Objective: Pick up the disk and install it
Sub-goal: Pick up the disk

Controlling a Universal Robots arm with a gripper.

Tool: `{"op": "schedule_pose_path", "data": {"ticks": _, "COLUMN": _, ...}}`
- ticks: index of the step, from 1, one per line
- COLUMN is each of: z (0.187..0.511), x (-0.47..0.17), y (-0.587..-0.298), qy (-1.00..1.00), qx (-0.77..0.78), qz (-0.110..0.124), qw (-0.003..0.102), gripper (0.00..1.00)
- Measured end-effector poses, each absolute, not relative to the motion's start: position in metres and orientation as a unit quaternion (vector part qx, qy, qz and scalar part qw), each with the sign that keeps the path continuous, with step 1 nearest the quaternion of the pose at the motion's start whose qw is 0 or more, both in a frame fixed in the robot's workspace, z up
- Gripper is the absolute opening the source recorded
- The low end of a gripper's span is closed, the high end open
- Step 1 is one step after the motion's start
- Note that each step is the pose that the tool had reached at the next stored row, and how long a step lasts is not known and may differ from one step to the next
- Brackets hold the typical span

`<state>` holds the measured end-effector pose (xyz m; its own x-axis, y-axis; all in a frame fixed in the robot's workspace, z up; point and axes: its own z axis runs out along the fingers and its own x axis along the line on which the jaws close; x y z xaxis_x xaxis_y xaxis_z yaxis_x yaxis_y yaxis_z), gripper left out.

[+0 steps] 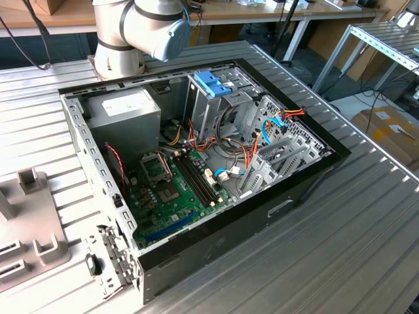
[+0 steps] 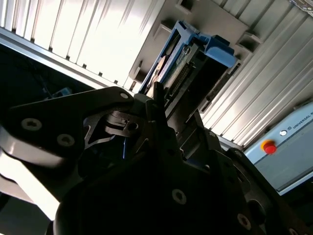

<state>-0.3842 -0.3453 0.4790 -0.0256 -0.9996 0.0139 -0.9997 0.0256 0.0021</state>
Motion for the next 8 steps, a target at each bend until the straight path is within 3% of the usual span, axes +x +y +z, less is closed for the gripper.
{"op": "schedule_pose_path", "data": {"ticks": 8, "z": 0.479, "x": -0.3814, "y": -0.3453, "qy": -0.716, "qx": 0.698, "qz": 0.004, "qw": 0.006, "gripper": 0.35}}
